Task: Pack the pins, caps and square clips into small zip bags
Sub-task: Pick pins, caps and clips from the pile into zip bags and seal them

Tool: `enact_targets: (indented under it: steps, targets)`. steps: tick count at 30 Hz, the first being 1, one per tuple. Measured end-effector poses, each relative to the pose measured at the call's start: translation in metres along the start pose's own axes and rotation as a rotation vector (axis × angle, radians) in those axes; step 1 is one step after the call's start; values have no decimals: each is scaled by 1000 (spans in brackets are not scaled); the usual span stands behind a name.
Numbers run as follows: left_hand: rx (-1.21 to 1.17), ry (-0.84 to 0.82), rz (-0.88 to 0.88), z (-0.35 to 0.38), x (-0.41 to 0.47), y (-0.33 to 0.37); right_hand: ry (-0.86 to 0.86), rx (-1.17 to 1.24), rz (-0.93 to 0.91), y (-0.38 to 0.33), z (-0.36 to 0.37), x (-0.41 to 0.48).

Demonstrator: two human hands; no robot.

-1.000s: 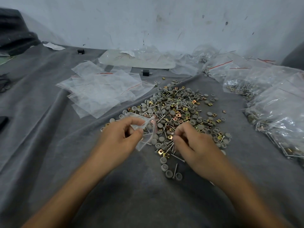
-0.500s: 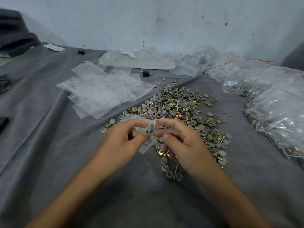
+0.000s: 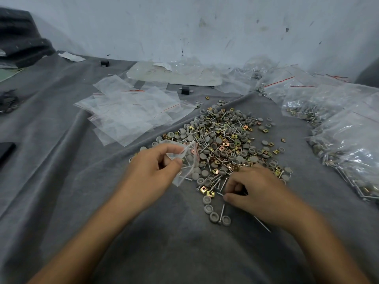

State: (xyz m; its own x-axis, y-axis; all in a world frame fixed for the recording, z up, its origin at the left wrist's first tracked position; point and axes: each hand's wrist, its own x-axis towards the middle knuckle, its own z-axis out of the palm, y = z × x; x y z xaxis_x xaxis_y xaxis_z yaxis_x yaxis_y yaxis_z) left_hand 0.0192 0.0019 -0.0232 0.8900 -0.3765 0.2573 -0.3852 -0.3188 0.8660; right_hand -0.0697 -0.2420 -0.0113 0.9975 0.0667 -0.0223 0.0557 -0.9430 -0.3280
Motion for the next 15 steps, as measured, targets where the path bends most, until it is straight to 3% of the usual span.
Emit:
enact_targets:
  steps: [6,10,15]
  targets:
    - [25,-4,9,1,-1,-2,6,39,17,-3,3,1]
    - [64,-14,15,2,-1,-4,176,332,30,-7,0,-1]
    - [58,-45,20,7,-2,-4,247,691,-66,-28,4,3]
